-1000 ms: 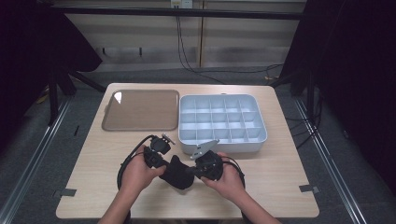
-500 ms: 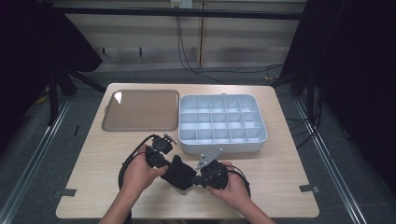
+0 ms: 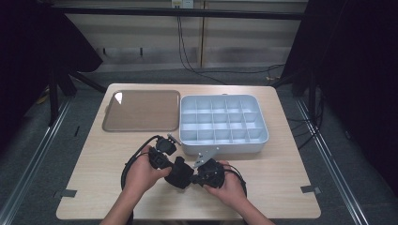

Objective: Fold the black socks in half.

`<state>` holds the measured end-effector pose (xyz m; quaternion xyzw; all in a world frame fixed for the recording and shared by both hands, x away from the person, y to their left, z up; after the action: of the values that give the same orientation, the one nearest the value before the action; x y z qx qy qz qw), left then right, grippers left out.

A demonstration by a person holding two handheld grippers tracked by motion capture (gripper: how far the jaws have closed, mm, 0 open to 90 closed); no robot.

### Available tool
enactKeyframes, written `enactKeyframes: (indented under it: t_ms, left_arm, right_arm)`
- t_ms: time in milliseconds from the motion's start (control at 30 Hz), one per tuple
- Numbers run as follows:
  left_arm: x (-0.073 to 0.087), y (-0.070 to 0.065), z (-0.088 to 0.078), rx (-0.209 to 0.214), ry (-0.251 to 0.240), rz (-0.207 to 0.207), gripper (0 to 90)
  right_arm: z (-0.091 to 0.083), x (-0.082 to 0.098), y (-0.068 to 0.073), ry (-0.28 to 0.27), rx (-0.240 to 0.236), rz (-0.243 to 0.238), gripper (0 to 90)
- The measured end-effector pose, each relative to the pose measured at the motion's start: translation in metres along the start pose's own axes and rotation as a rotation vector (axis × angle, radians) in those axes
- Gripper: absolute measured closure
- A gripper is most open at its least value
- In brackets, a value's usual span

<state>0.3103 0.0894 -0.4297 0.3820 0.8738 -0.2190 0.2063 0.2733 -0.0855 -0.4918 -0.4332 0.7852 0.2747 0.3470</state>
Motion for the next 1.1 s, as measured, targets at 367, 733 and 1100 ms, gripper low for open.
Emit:
enactKeyframes:
  t_ms: [367,733,1100]
  left_arm:
    - [-0.001,-0.007,0.016,0.009,0.018,0.011,81.3]
    - [-0.001,-0.007,0.029,-0.012,0.031,0.007,80.4]
    - [0.002,-0.007,0.032,-0.016,0.026,-0.015,79.2]
  right_arm:
    - [0.004,-0.001,-0.002,-0.002,0.003,0.016,90.0]
    - [0.005,0.003,-0.006,-0.007,0.018,0.010,90.0]
    - [0.005,0.002,-0.005,-0.001,0.024,0.011,89.6]
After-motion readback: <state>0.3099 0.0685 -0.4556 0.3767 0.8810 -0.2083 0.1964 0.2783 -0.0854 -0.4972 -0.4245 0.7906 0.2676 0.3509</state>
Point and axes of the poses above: each handheld gripper's, and its own axes: z roughly forward along the jaws, x roughly out of its underside, y roughly to its left, the point moved 1 cm from there along z, roughly forward along the jaws, and after that the axes turned 13 degrees about -y, right-handed, at the moved point
